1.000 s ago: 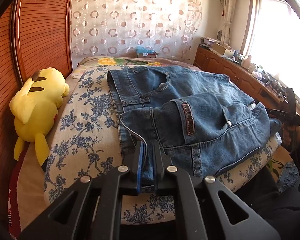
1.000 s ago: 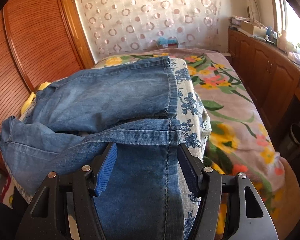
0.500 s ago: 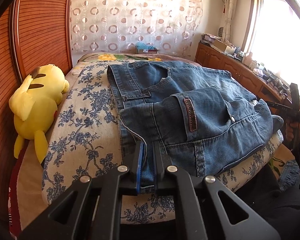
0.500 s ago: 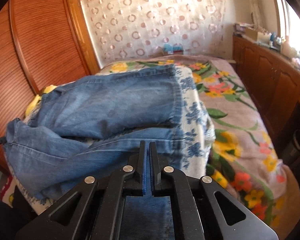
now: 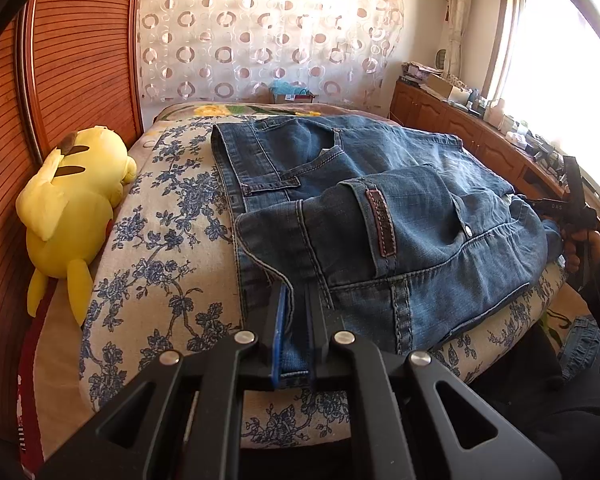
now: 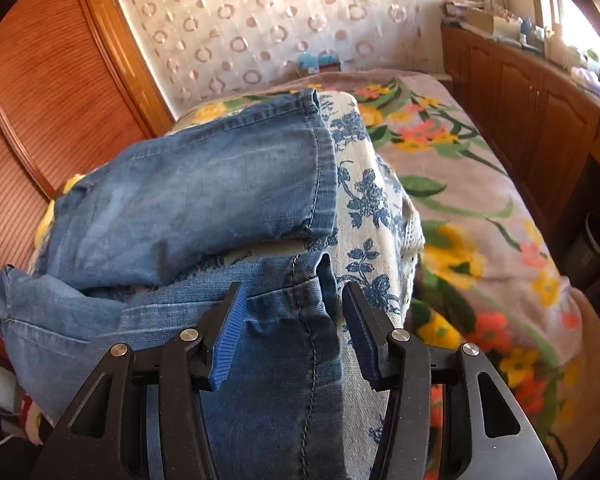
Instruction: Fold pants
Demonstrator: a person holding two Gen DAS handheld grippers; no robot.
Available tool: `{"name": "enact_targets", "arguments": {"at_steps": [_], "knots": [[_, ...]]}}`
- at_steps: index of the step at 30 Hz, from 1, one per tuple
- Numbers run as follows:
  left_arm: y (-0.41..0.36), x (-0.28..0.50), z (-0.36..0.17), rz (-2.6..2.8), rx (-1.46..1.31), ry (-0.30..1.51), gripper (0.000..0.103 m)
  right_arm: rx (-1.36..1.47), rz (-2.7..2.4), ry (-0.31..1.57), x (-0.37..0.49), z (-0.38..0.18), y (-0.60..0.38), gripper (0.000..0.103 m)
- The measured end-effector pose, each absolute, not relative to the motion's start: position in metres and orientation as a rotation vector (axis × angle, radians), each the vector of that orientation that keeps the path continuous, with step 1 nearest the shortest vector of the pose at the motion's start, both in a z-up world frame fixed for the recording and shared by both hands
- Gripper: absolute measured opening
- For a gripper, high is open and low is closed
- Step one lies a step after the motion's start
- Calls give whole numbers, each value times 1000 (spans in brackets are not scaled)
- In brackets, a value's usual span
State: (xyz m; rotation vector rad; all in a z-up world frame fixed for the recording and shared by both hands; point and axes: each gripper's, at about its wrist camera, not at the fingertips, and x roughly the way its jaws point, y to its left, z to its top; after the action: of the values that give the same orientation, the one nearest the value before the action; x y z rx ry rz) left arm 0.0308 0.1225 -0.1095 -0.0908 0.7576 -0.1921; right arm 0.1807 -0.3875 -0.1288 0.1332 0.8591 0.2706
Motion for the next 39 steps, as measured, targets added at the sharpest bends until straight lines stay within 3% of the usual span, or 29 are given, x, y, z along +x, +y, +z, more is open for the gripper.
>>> {"name": "enact_targets", "arguments": {"at_steps": [2,5,9,12,17,24,26,31,39], "knots": [[123,31,-110,-191,-91,759,5,132,269,858,181,-130,-386,50],[123,30,-110,-189,-93,760,5,100,251,853,178,-130,-382,34],[124,30,-110,-188,-93,759,5,101,239,811,167,-122,-384,5],[125,29,-110,-197,-103,756,8,72,245,768,153,-113,-383,3],[127,29,-111,-208,-110,765,33,100,217,691,136,-96,-395,3],[119,24,-108,-229,-100,750,35,109,213,673,131,-87,-402,3],[117,24,-108,-236,-97,748,34,102,210,678,131,-88,-401,3],[121,25,-106,-212,-98,744,3,93,205,686,129,-91,-396,3],[140,1,-55,-198,-155,586,0,88,171,616,118,-64,-406,2]]}}
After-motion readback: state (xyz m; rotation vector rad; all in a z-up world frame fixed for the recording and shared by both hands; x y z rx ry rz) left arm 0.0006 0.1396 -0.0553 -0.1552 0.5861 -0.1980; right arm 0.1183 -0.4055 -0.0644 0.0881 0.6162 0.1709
